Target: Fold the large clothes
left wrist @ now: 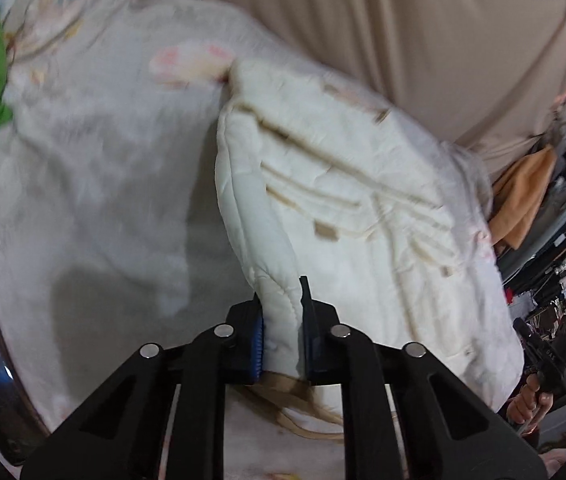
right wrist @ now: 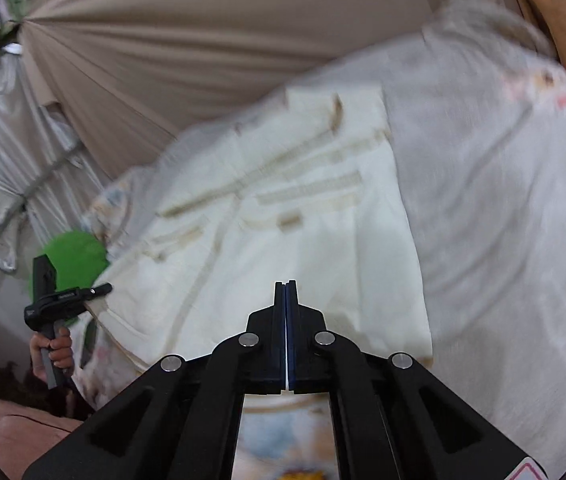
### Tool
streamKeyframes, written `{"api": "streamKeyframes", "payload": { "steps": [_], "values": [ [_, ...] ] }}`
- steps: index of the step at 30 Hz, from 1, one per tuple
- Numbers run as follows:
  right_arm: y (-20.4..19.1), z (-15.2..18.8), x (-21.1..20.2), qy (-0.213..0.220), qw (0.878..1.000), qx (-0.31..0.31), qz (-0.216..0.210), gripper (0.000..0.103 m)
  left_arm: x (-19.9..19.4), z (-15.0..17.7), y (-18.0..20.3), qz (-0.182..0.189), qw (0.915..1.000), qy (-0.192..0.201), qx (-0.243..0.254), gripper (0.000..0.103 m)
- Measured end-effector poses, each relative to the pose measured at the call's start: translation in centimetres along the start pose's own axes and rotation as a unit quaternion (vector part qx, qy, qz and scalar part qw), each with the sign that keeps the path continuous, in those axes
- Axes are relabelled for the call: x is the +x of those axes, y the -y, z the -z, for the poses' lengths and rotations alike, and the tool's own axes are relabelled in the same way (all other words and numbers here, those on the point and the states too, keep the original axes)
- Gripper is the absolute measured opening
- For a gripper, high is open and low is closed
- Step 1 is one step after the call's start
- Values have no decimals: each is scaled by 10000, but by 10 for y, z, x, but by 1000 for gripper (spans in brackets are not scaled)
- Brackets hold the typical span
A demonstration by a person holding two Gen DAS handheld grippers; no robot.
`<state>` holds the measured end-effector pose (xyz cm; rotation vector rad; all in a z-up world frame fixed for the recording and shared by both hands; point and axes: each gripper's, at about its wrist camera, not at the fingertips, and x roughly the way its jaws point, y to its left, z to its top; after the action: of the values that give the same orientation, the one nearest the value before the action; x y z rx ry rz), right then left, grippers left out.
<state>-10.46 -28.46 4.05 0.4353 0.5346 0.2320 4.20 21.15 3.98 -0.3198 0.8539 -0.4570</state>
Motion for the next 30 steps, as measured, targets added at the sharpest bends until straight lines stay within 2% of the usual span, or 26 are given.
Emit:
{"api": "streamKeyframes", "payload": {
  "steps": [2,4,5,6,8,12,14,15,16,17,18,19,21,23,27,30],
  "values": [
    [-2,-13,-15,301,9983,-104,478,1,-12,-9,11,53,9997,170,171,13],
    [8,-18,-11,163,9972,-132,718,3,-8,-12,15,-16,9996,151,229,13],
    [17,-16,-5,-30,9968,-54,797,12,-3,-12,14,-88,9997,85,225,13],
    [27,-12,4,-255,9953,51,930,31,4,-10,10,-165,9997,-7,170,13],
    [47,0,23,-585,9908,241,1195,54,17,-4,-1,-279,9994,-194,24,13],
    [69,24,59,-1307,9814,499,1312,54,32,6,-18,-420,9980,-401,-262,14],
    [73,32,71,-1537,9786,585,1234,54,38,10,-27,-557,9964,-534,-363,19],
    [73,34,75,-1569,9786,596,1191,54,40,12,-31,-670,9953,-568,-398,23],
    [71,35,77,-1565,9792,557,1164,54,43,14,-36,-813,9938,-613,-454,39],
    [69,35,77,-1563,9799,519,1124,54,46,17,-41,-936,9920,-655,-542,60],
    [66,35,76,-1563,9806,480,1085,48,48,19,-46,-980,9908,-676,-638,68],
    [63,34,77,-1552,9812,450,1052,42,52,22,-50,-951,9902,-691,-760,71],
    [58,30,75,-1530,9832,409,904,11,60,25,-53,-736,9908,-796,-814,66],
    [50,19,62,-1292,9881,431,716,8,59,23,-47,-228,9931,-878,-745,16],
    [23,-25,28,-497,9983,201,234,6,27,-15,-24,524,9961,-380,-593,10],
    [-2,-69,15,41,9997,-194,106,6,0,-62,3,754,9968,186,-192,10]
  ]
}}
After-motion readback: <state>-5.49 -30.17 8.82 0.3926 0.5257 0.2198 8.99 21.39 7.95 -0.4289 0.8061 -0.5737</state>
